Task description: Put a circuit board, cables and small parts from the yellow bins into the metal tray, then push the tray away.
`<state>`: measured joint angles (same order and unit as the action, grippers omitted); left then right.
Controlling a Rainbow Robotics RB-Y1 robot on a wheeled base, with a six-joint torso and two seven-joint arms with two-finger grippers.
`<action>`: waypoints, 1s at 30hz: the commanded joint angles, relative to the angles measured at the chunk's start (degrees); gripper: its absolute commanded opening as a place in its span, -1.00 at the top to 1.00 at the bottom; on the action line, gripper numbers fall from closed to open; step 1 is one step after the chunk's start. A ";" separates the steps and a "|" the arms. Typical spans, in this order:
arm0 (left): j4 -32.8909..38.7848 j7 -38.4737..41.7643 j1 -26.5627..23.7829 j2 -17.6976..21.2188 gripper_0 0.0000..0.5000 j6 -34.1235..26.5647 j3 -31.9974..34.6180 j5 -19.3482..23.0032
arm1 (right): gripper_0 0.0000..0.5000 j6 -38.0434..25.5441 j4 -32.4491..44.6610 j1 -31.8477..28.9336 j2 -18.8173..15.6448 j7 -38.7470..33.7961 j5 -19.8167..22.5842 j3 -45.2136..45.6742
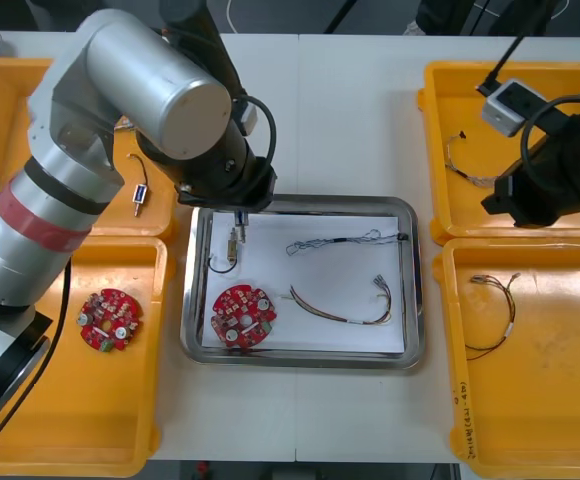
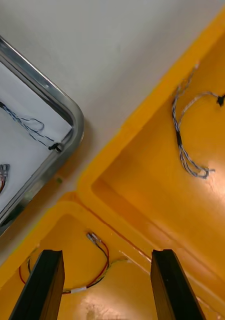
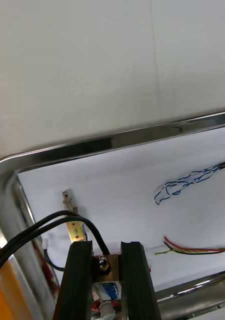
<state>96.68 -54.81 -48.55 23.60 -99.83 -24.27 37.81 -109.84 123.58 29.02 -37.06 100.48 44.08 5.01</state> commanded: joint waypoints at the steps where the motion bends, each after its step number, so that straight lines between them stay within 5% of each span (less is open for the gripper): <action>1: -2.46 3.92 -2.95 -1.97 0.99 2.98 -4.03 -1.24 | -1.00 -0.16 2.01 -3.79 -3.19 -5.39 1.36 5.18; 24: -10.37 5.15 -2.86 -2.59 0.97 9.74 -10.45 -1.42 | -1.00 -0.16 2.01 -18.38 -4.86 -14.62 6.19 20.74; 25: -10.37 5.24 -2.86 -2.59 0.89 9.74 -10.54 -1.42 | -1.00 -0.16 2.01 -18.64 -4.86 -14.62 6.37 21.00; 27: -10.37 5.51 -2.95 -2.50 -0.20 9.74 -10.45 -1.16 | -1.00 -0.16 2.01 -19.79 -4.69 -15.23 6.81 21.97; 28: -10.37 5.59 -2.95 -2.59 -0.44 9.74 -10.54 -1.16 | -1.00 -0.16 2.01 -20.05 -4.60 -15.32 6.98 22.14; 29: -10.37 5.77 -2.95 -2.50 -0.91 9.74 -10.54 -1.16 | -1.00 -0.16 2.10 -20.58 -4.33 -15.85 7.16 22.76; 30: -10.28 5.86 -2.95 -2.59 -1.00 9.74 -10.54 -1.16 | -1.00 -0.16 2.01 -20.75 -4.33 -16.02 7.25 22.85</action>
<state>85.72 -54.02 -48.80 22.49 -90.69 -34.10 36.72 -109.84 123.65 10.13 -39.57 87.73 50.52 25.14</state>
